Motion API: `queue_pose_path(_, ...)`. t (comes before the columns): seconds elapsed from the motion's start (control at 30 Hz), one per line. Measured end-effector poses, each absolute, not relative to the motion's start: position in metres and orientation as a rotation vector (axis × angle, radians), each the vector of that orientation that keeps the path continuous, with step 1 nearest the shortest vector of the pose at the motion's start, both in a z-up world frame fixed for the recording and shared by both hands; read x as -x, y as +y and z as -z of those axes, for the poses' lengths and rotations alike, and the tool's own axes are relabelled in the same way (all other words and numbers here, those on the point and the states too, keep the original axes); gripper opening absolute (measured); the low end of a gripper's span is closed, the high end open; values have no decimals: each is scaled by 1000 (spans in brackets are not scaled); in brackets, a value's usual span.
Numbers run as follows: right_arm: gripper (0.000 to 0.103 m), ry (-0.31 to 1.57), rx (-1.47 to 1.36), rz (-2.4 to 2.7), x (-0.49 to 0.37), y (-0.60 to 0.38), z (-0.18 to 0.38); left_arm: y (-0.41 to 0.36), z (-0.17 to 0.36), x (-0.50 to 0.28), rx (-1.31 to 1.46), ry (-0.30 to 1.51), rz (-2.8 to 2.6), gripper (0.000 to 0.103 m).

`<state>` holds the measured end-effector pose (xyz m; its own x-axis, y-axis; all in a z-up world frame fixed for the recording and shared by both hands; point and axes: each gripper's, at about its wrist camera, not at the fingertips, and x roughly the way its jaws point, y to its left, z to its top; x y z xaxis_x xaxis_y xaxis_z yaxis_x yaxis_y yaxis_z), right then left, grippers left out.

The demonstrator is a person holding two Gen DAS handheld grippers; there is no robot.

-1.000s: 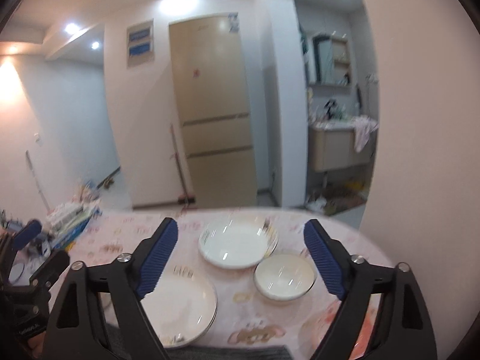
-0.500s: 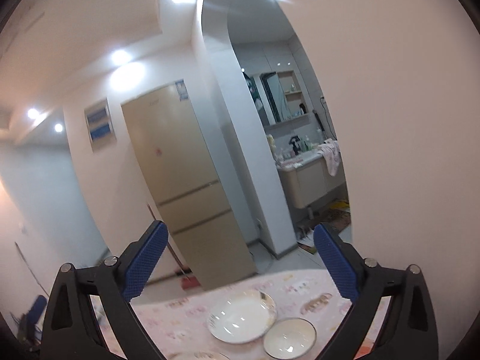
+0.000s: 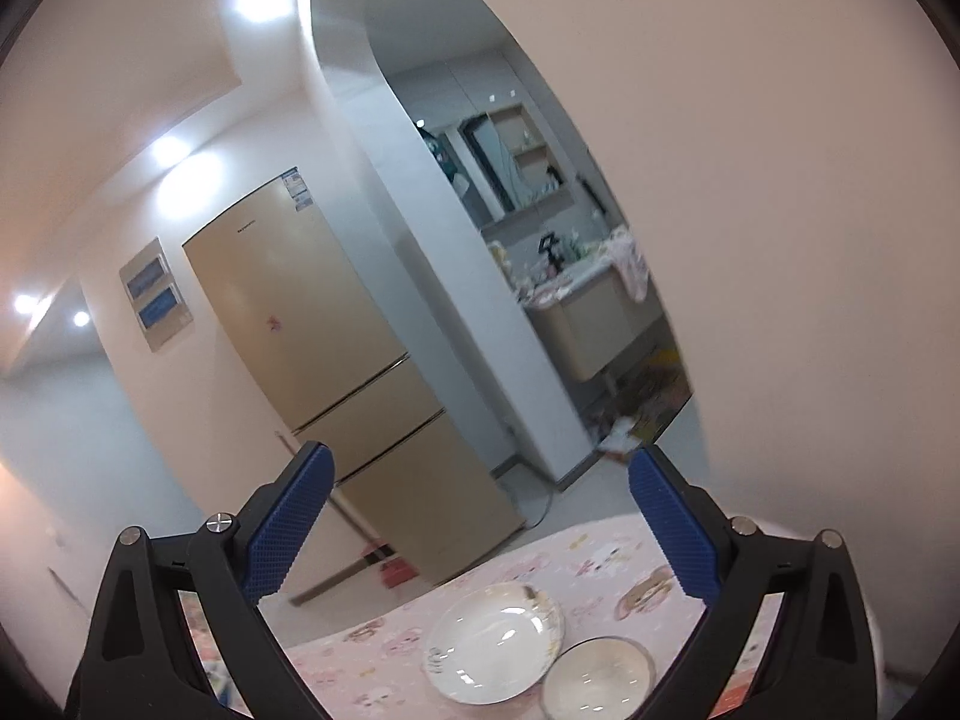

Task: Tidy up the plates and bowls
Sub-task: 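Move the left tool toward the white plate with a cartoon rim, then close the left gripper on the 'Life' plate rim while the right gripper grips the opposite rim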

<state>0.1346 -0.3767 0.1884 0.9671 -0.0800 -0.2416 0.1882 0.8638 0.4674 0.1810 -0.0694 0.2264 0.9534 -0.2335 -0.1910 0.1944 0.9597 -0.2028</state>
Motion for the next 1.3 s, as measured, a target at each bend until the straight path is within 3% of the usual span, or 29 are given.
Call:
queue_pose_path(0.23,98,400,-443,121,-190,-385,-139,-104,-191,-240,135,353,308,103)
queue_pose_path(0.5,97,731,-333,94,-274,-382,-61,-131,-104,-313,59,605,378,103)
queue_pose_path(0.73,64,917,-384,47,-317,-390,1,-131,-34,-370,157,807,347,103)
queue_pose_path(0.8,57,955,-427,10,-325,-393,16,-129,-14,-381,210,881,407,99)
queue_pose_path(0.9,45,1013,-464,-50,-336,-390,35,-129,12,-396,262,994,414,86)
queue_pose_path(0.93,43,1026,-472,-50,-339,-392,41,-129,20,-400,256,1020,400,75)
queue_pose_path(1.1,35,1077,-564,-16,-345,-406,69,-125,41,-406,254,1061,343,50)
queue_pose_path(1.13,34,1086,-609,-17,-348,-410,75,-124,45,-409,267,1071,342,34)
queue_pose_path(1.17,34,1088,-651,-9,-349,-415,79,-122,48,-411,285,1082,350,25)
queue_pose_path(1.3,28,1094,-639,-4,-350,-415,84,-123,59,-413,307,1112,364,19)
